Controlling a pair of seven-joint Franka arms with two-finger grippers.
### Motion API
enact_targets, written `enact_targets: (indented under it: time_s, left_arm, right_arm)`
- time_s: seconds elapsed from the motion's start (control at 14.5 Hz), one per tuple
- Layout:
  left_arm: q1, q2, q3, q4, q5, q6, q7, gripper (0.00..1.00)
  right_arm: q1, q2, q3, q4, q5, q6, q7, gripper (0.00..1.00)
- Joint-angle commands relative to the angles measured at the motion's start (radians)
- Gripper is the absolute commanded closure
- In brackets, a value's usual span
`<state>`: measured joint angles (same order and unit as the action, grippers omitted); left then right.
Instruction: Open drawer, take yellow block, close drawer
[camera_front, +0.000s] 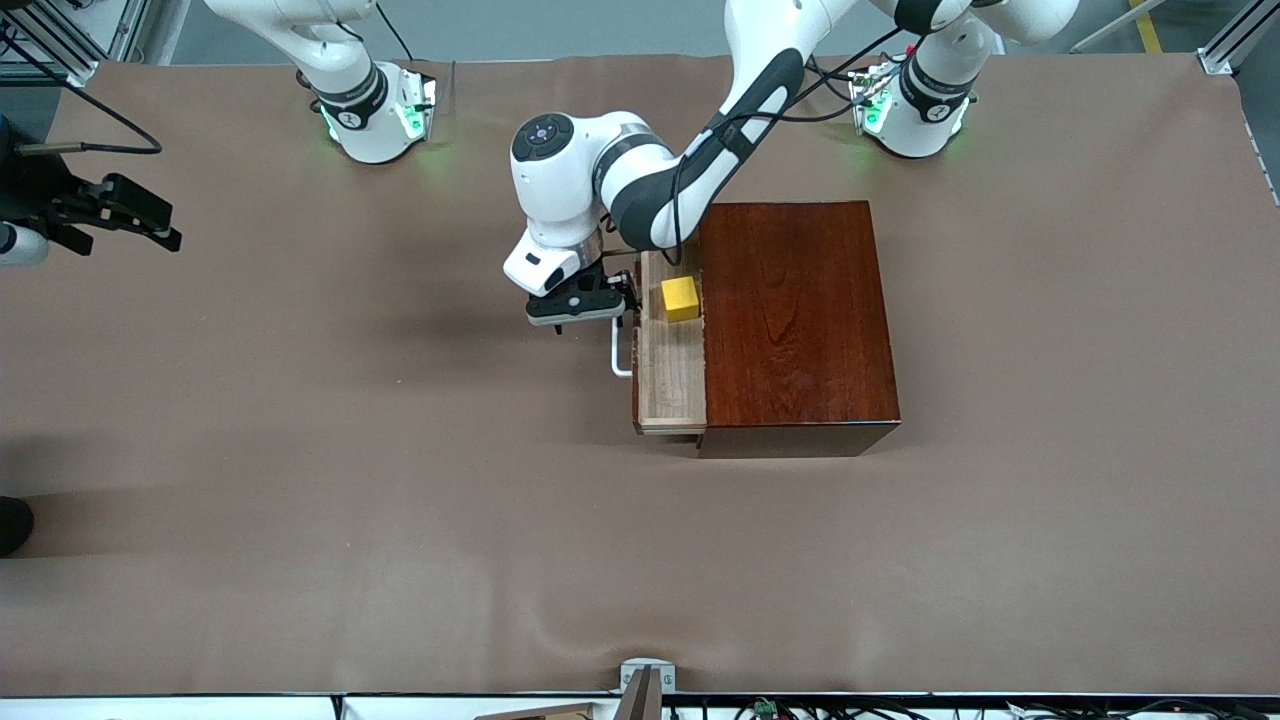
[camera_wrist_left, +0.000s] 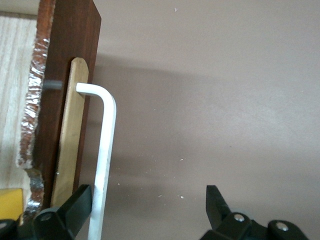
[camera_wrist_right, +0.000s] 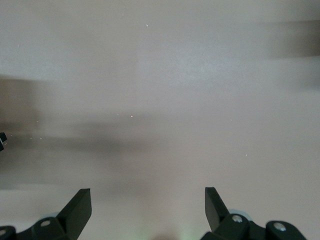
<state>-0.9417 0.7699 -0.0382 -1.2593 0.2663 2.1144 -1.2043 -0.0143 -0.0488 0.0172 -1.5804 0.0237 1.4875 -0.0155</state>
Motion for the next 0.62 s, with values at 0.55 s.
enact_targets:
  time_s: [0.55]
  left_arm:
    - [0.078,-0.21,0.009,0.018,-0.006,-0.16,0.02,0.0]
  right_arm:
    - [0.002,-0.002,0.001,0.017,-0.013,0.002,-0.001,0.0]
